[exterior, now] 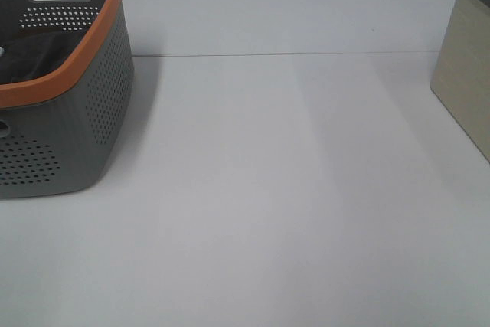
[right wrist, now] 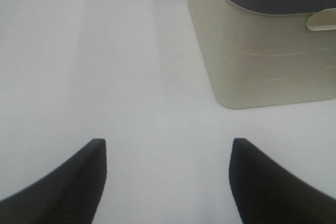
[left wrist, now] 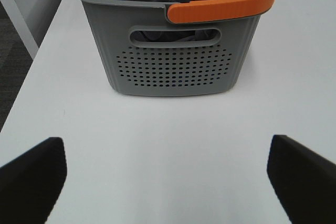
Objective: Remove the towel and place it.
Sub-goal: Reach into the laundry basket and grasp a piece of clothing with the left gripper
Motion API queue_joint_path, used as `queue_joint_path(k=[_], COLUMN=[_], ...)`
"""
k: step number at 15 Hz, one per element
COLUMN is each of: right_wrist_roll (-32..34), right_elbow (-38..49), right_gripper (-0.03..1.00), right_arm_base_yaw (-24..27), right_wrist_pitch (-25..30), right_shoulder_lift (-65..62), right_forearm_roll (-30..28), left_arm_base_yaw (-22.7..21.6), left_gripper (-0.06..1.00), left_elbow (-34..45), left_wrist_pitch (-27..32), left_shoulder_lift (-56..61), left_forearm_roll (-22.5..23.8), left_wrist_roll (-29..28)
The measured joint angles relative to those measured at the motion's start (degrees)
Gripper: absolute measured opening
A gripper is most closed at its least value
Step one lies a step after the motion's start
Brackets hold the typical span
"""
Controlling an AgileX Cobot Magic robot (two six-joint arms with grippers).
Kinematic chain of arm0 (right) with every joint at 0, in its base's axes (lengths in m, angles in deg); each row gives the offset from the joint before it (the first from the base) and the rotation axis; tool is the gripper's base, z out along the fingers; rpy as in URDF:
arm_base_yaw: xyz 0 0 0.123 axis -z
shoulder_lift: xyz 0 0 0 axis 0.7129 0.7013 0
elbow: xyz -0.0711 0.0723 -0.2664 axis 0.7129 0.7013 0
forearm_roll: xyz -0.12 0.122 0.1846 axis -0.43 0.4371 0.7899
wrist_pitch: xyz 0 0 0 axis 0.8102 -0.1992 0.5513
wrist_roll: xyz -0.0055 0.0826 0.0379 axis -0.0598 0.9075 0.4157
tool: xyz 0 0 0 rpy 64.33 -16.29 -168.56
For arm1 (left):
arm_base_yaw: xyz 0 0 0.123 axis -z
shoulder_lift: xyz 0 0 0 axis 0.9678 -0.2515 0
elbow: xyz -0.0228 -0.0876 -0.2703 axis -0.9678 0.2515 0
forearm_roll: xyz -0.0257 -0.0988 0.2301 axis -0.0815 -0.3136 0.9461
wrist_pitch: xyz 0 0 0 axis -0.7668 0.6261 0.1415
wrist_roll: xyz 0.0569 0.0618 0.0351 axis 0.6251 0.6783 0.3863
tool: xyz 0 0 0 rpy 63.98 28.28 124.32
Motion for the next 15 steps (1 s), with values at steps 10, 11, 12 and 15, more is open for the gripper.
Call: queue_joint_path(k=[10,11,12,15], right_wrist_roll=[0.0,0.0,0.0,0.0], right_elbow=[0.0,0.0,0.0,0.0], right_gripper=[0.59,0.59,0.59,0.59], right_arm_base_yaw=[0.0,0.0,0.0,0.0], right_wrist_pitch=[0.0,0.0,0.0,0.0], right_shoulder_lift=[0.0,0.0,0.0,0.0], right_forearm_roll=[0.0,0.0,0.0,0.0], left_arm_base_yaw=[0.0,0.0,0.0,0.0], left_gripper=[0.98,0.98,0.98,0.98], left_elbow=[0.0,0.0,0.0,0.0], left_wrist_pitch=[0.0,0.0,0.0,0.0], left_shoulder_lift=[0.0,0.0,0.0,0.0], left_forearm_roll=[3.95,3.72,3.21,2.29], left_wrist_roll=[-2.98,-2.52,-2.06,-0.8])
